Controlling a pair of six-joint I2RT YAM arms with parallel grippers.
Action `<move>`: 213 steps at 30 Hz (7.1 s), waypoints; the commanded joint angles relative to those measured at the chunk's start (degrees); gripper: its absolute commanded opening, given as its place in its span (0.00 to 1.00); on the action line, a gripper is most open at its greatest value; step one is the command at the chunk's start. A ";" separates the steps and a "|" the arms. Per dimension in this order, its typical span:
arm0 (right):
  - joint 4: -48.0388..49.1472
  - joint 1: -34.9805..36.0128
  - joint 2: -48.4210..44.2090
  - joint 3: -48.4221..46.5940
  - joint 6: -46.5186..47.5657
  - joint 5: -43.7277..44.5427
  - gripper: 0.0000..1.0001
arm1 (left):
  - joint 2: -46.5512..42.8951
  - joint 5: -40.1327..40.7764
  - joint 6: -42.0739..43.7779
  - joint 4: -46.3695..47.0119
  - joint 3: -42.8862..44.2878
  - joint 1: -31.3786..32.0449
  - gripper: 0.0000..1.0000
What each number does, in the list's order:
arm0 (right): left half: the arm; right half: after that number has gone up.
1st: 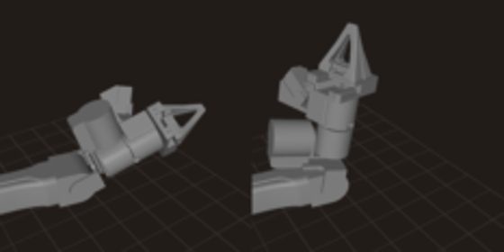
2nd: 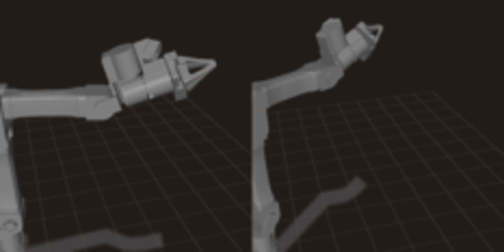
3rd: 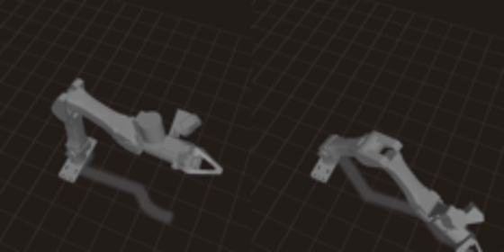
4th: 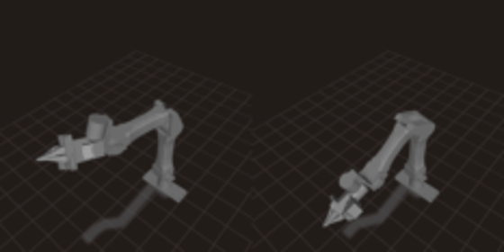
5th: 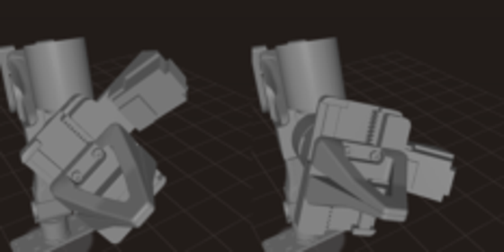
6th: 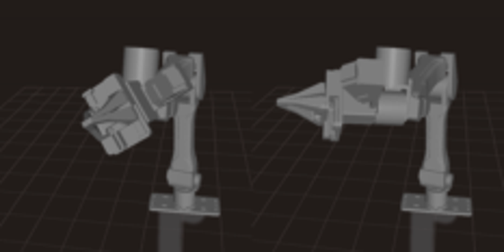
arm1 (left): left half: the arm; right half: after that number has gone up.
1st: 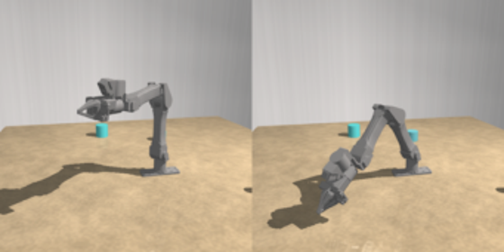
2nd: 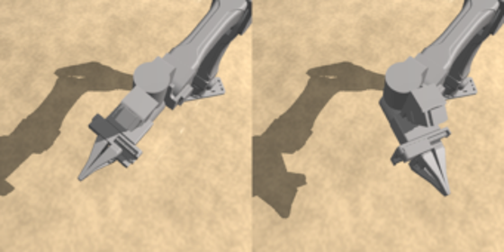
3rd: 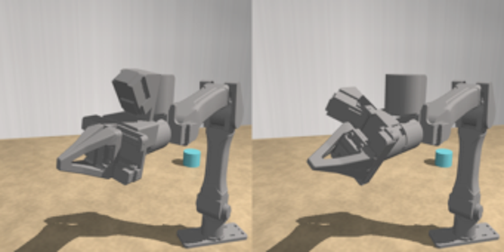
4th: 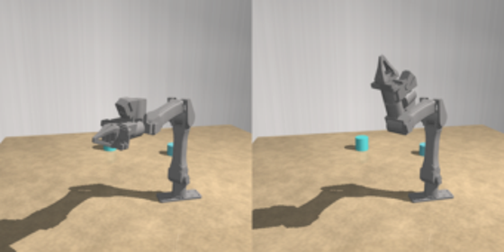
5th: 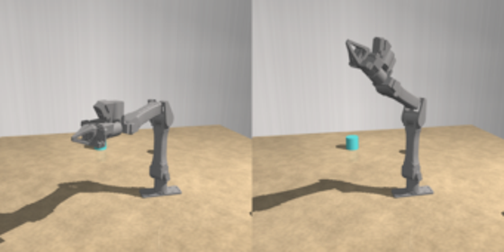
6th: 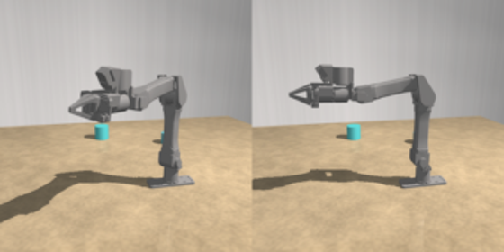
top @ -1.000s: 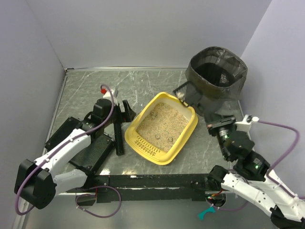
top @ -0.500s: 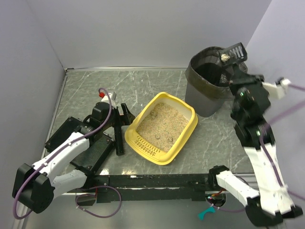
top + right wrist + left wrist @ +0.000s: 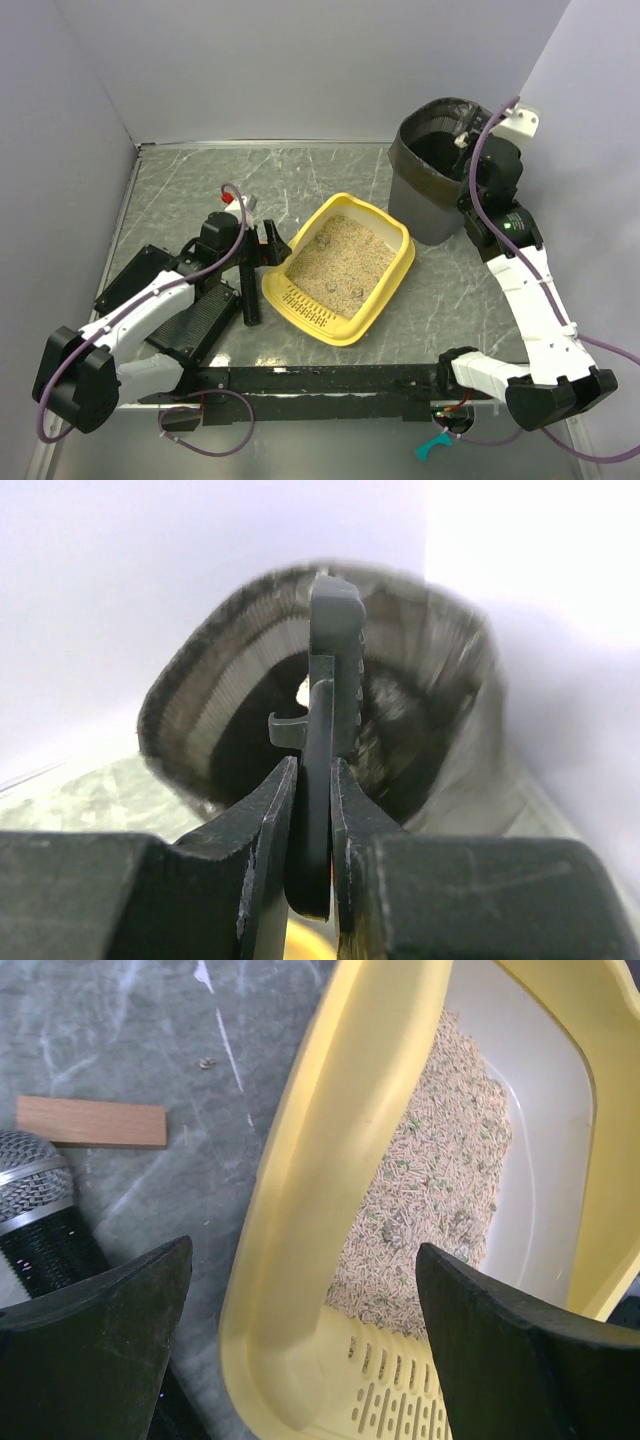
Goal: Clean the litter box
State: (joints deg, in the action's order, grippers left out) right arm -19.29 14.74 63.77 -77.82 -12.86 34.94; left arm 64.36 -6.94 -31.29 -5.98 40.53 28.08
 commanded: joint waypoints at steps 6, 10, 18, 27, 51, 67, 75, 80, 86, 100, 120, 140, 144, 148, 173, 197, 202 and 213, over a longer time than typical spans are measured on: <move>2.41 0.29 -3.29 -6.37 12.96 -4.26 0.04 | 4.89 -10.72 7.38 5.63 3.41 0.49 0.97; 1.89 0.20 -8.38 -8.22 6.98 -9.01 0.03 | 8.31 -9.85 8.43 5.63 4.29 0.75 0.97; -8.81 0.20 -8.57 -13.76 8.21 -6.01 0.00 | 12.46 -9.94 9.93 7.02 5.34 2.86 0.97; -20.43 0.29 -9.45 -13.77 -14.45 -42.97 0.00 | 12.81 -9.41 8.88 7.65 4.21 4.27 0.89; -33.45 24.11 0.38 10.32 -40.48 -18.35 0.00 | 2.71 13.71 -5.62 -1.76 -1.33 19.82 0.67; -17.37 19.18 4.44 25.52 -51.29 -21.05 0.00 | 11.57 16.70 0.79 -0.79 6.57 19.74 0.91; -6.92 19.00 4.35 33.60 -54.45 -23.25 0.00 | 16.50 14.42 1.05 0.96 5.18 19.56 0.76; 0.21 20.67 5.31 36.95 -57.88 -19.83 0.00 | 16.15 10.55 2.37 3.52 4.99 19.65 0.46; 4.42 23.49 1.99 42.22 -63.68 -12.18 0.00 | 18.87 14.31 3.51 -0.34 8.68 19.91 0.10; 20.09 27.35 -0.49 51.98 -61.31 -8.22 0.00 | 15.89 43.05 4.48 -12.74 22.74 31.85 0.01; 14.30 28.24 -15.60 58.93 -70.81 5.73 0.00 | 14.83 59.66 9.76 -16.43 33.99 37.84 0.01; 56.62 28.67 -6.54 66.22 -50.78 -1.98 0.00 | 15.44 54.50 2.03 -18.62 32.15 37.85 0.01; 56.64 28.67 -13.03 68.41 -49.37 -2.77 0.00 | 14.75 50.98 -2.10 -19.16 29.26 34.43 0.01; 50.59 28.59 -19.46 68.86 -51.20 -3.03 0.00 | 13.60 49.65 -5.71 -18.81 25.57 31.87 0.01; 17.34 28.59 -48.57 64.02 -60.35 -5.75 0.00 | 5.43 44.47 -7.03 -6.24 7.37 28.35 0.30; 13.27 28.59 -48.56 56.45 -56.67 -8.03 0.00 | -1.60 44.82 -10.55 -13.88 8.69 27.39 0.97; 12.47 28.59 -46.99 56.54 -61.13 -8.65 0.00 | -4.15 43.95 -11.78 -14.77 7.81 26.33 0.97; 5.11 27.53 -47.15 55.78 -66.48 -9.30 0.00 | -8.81 41.22 -12.57 -15.11 5.26 24.48 0.97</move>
State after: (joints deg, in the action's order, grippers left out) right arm -6.20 43.07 17.69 -17.74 -73.80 24.56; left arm 56.40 35.79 -42.74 -21.37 46.04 53.17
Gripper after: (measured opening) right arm 0.224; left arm 0.972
